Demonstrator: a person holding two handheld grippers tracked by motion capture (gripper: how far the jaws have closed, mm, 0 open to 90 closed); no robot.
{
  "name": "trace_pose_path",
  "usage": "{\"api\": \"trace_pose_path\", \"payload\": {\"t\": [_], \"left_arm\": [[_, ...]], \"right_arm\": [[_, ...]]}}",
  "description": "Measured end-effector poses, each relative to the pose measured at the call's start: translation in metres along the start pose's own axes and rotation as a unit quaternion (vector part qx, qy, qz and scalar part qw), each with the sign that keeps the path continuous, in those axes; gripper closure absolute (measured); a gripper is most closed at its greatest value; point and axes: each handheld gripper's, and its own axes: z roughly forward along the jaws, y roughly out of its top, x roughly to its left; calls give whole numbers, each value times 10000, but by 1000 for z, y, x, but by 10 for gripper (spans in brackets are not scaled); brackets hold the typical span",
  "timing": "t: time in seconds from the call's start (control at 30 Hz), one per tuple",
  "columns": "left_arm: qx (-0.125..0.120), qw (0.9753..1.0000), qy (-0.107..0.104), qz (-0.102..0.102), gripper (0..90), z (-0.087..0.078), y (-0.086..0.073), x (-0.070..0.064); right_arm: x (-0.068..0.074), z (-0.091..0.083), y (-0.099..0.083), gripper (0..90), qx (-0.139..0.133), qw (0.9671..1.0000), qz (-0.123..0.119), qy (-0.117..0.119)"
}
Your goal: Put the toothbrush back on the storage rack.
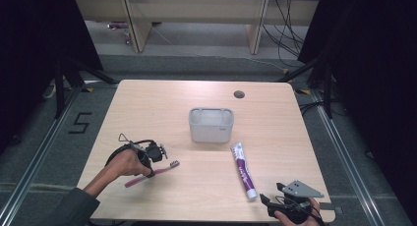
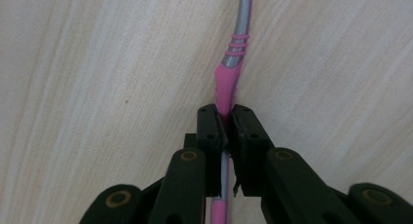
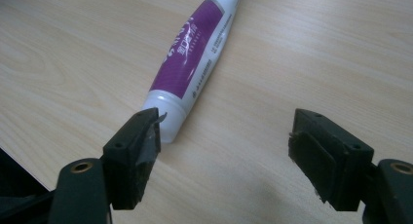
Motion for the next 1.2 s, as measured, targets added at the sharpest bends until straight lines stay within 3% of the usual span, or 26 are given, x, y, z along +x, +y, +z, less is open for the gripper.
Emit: {"api": "trace_pose_path", "payload": {"t": [0.07,0.2,0.43,0.47,0.5,0.53,0.57,0.6,0.7,0.77,0.8,0.9,1.1,1.13,1.17,1.2], "left_arm": [[-44,10000,8,9,823,0,0,-1],[-82,9999,9,58,824,0,0,-1],[-421,9991,-51,40,825,-7,0,-1],[-710,9974,-74,0,825,-14,-1,1],[-710,9974,-74,0,825,-14,-1,1],[-1056,9943,-145,-63,825,-20,-3,1],[-1200,9927,-105,-67,825,-23,-4,1],[-1200,9927,-105,-67,825,-23,-4,1],[-1572,9874,-68,-169,825,-32,-5,-2],[-1644,9862,-56,-164,825,-33,-5,-2],[-1894,9818,-47,-149,825,-37,-5,-1],[-2417,9699,-11,-305,825,-39,-6,-3],[-2842,9582,42,-341,825,-48,-8,-1],[-3053,9512,53,-458,825,-49,-8,-1],[-3173,9470,51,-505,825,-51,-9,-1],[-3173,9470,51,-505,825,-51,-9,-1]], "right_arm": [[1,0,0,276,13,10000,36,52],[1,0,1,276,-73,10000,-23,-59],[1,0,0,276,-58,9999,104,-5],[-1,0,0,276,-96,9999,-15,-51],[-1,0,0,276,-82,10000,16,-31],[0,0,0,276,-58,10000,71,2],[0,0,0,276,-60,9999,101,10],[0,0,0,276,-63,9999,105,14],[-1,0,0,276,-66,9999,76,24],[1,-1,0,276,-35,9998,203,-39],[-1,0,0,276,-96,9999,10,-92],[1,-1,0,276,-60,9999,142,-50],[-2,0,0,276,-46,10000,80,-35],[-2,0,0,276,-47,10000,72,-37],[-2,-1,0,276,-38,9999,100,-16],[-2,-1,0,276,-38,9999,100,-16]]}}
